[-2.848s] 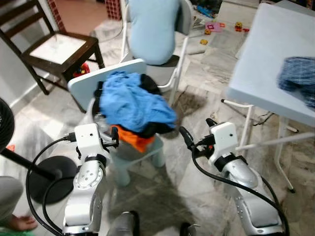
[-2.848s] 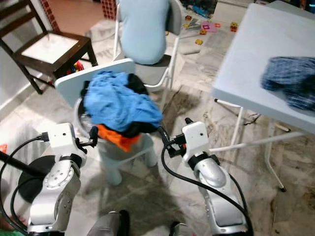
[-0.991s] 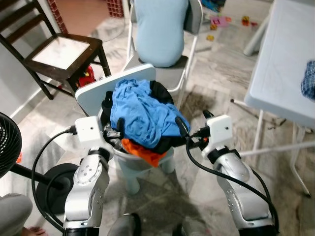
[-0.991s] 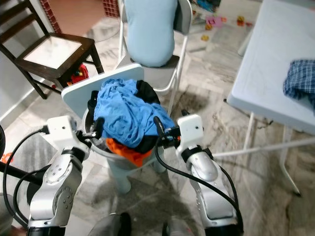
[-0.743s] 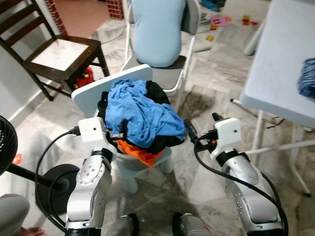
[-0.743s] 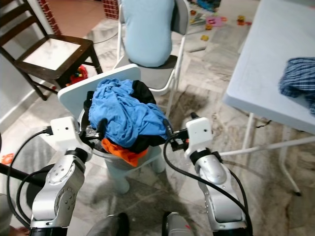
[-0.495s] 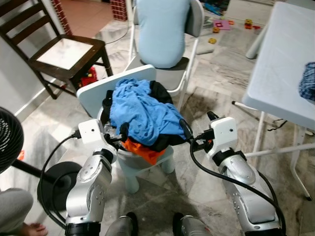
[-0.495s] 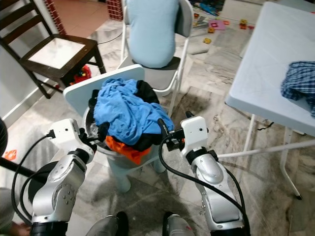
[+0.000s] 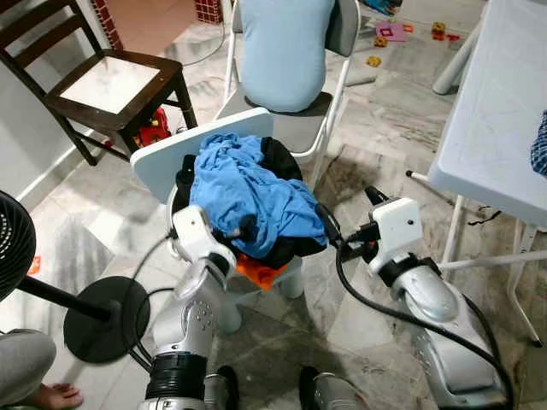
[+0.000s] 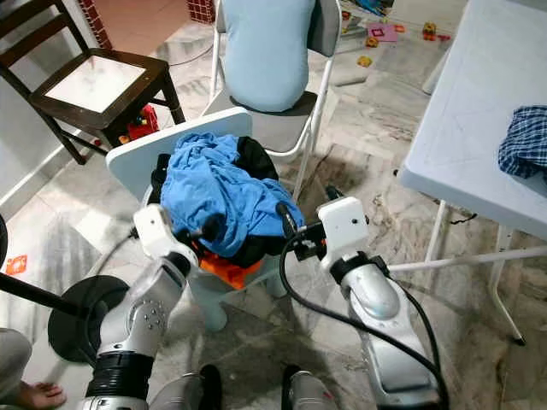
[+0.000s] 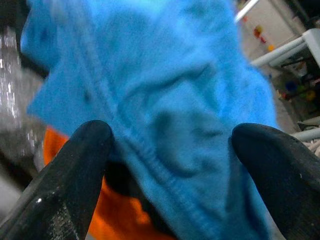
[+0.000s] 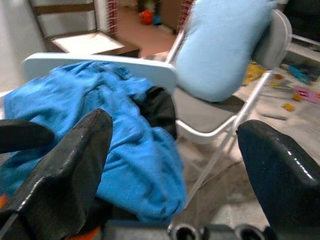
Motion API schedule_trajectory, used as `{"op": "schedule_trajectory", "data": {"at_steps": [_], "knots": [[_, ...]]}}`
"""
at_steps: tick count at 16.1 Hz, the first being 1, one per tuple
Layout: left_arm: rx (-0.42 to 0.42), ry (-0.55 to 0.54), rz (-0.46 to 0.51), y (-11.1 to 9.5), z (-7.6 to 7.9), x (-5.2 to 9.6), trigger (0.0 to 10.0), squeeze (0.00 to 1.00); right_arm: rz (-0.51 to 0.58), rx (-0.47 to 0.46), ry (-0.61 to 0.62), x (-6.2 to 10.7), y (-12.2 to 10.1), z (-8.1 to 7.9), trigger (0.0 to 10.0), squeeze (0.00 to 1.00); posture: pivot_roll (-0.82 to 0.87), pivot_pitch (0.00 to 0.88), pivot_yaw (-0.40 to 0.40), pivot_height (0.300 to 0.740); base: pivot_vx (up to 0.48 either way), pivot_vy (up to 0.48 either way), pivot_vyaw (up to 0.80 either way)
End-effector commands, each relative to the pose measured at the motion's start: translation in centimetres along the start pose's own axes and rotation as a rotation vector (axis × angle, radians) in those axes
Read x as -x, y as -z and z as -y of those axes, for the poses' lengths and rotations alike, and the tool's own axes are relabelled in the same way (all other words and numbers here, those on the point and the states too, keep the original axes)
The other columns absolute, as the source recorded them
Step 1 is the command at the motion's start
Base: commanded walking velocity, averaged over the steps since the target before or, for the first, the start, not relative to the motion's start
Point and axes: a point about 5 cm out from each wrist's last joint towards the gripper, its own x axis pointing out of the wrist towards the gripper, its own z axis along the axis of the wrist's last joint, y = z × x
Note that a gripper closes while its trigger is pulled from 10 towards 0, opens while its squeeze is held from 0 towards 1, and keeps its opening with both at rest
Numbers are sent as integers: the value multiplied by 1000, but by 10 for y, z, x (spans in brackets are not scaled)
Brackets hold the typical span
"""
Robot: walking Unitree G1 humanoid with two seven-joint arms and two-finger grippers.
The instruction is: Hang hanger
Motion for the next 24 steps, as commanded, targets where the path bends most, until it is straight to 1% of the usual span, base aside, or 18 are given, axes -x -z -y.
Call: {"op": "schedule_trajectory", "data": {"at_steps": [1,3,4,5,6,8,9,10,11,13,15,16,17,18,19,21,24], "knots": [[58,-3,-21,9,7,-1,10000,0,0,0,-39,4,-3,-5,10000,0,-149,261,-5,740,0,0,0],[74,8,-24,10,17,-1,10000,0,-20,19,-37,12,0,-3,10000,0,-162,266,-4,740,0,0,0],[67,13,-16,9,20,-1,10000,0,-29,21,-25,14,1,-1,10000,0,-161,267,-3,740,0,0,0],[34,19,15,6,26,1,10000,0,-35,23,-5,14,3,3,10000,0,-159,269,-2,740,0,0,0],[12,23,38,3,29,2,10000,0,-38,23,-1,14,3,3,10000,0,-156,269,-3,740,0,0,0],[13,-2,46,4,24,1,10000,0,-36,26,-6,11,1,1,10000,0,-149,267,-6,740,0,0,0],[36,-33,65,1,16,-1,10000,0,-31,29,-8,9,0,0,10000,0,-152,268,-8,740,0,0,0],[37,-41,96,-6,14,-5,10000,0,-29,33,-5,9,-1,1,10000,0,-154,267,-12,740,0,0,0],[40,-47,100,-8,14,-5,10000,0,-30,34,-5,10,0,2,10000,0,-154,266,-12,740,0,0,0],[77,-68,120,-13,14,-6,10000,0,-34,40,1,10,1,3,10000,0,-156,262,-11,740,0,0,0],[88,-82,112,-11,12,-6,10000,0,-34,41,4,9,1,4,10000,0,-157,261,-10,740,0,0,0],[119,-88,96,-6,10,-6,9922,0,-32,41,7,10,0,3,10000,0,-160,259,-10,740,0,0,0],[136,-91,91,-5,10,-7,9412,0,-32,41,7,9,0,3,10000,0,-162,258,-11,740,0,0,0],[215,-52,80,-3,14,-10,2784,0,-32,41,7,9,0,2,10000,0,-164,257,-11,740,0,0,0],[259,-70,63,0,16,-12,0,0,-33,44,7,10,0,2,10000,0,-165,256,-11,740,0,0,0],[273,-68,56,2,20,-11,0,0,-33,46,12,9,1,4,10000,0,-165,253,-8,740,0,0,0],[286,-62,54,4,21,-12,0,0,-33,47,17,8,1,3,10000,0,-161,252,-8,740,0,0,0]]}}
